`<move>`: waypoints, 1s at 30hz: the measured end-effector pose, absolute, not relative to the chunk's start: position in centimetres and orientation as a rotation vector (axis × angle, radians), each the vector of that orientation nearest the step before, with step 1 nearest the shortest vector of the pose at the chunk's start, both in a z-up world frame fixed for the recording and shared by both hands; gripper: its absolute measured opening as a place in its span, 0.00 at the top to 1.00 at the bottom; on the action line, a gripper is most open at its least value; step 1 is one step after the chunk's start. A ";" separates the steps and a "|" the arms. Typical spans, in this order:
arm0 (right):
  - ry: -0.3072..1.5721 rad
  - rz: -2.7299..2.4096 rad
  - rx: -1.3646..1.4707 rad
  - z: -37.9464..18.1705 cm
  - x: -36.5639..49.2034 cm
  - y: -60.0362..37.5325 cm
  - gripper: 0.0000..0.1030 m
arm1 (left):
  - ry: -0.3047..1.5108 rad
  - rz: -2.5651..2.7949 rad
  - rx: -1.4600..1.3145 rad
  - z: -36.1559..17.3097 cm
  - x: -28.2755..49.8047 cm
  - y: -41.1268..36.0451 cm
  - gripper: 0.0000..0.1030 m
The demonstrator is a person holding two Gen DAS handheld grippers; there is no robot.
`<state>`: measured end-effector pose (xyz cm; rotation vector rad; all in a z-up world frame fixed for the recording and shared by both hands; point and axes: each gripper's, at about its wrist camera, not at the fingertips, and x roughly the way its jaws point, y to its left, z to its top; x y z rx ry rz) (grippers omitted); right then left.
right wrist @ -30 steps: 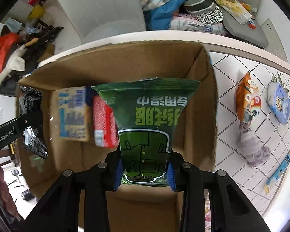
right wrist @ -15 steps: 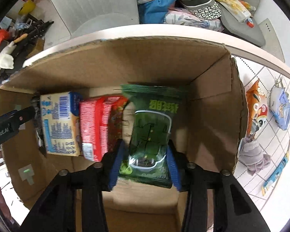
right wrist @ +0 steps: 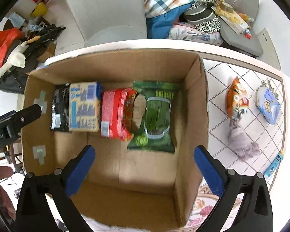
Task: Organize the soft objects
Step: 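Carry both bags into the box and release them beside the carton, then move both tools back toward the remaining items on the table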
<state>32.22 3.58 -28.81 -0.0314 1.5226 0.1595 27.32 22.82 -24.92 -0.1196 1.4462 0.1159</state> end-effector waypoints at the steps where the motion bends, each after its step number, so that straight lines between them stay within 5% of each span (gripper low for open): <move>1: 1.516 0.164 -0.035 -28.3 31.4 3.6 0.00 | 1.435 0.110 -0.127 -24.5 26.3 22.8 0.06; 17: 1.349 0.236 0.008 -19.0 21.8 2.2 0.00 | 1.308 0.113 -0.131 -17.7 15.6 21.6 0.06; 30: 1.339 0.271 0.143 -17.4 19.0 -2.5 0.00 | 1.245 0.092 -0.066 -13.9 14.7 16.6 0.06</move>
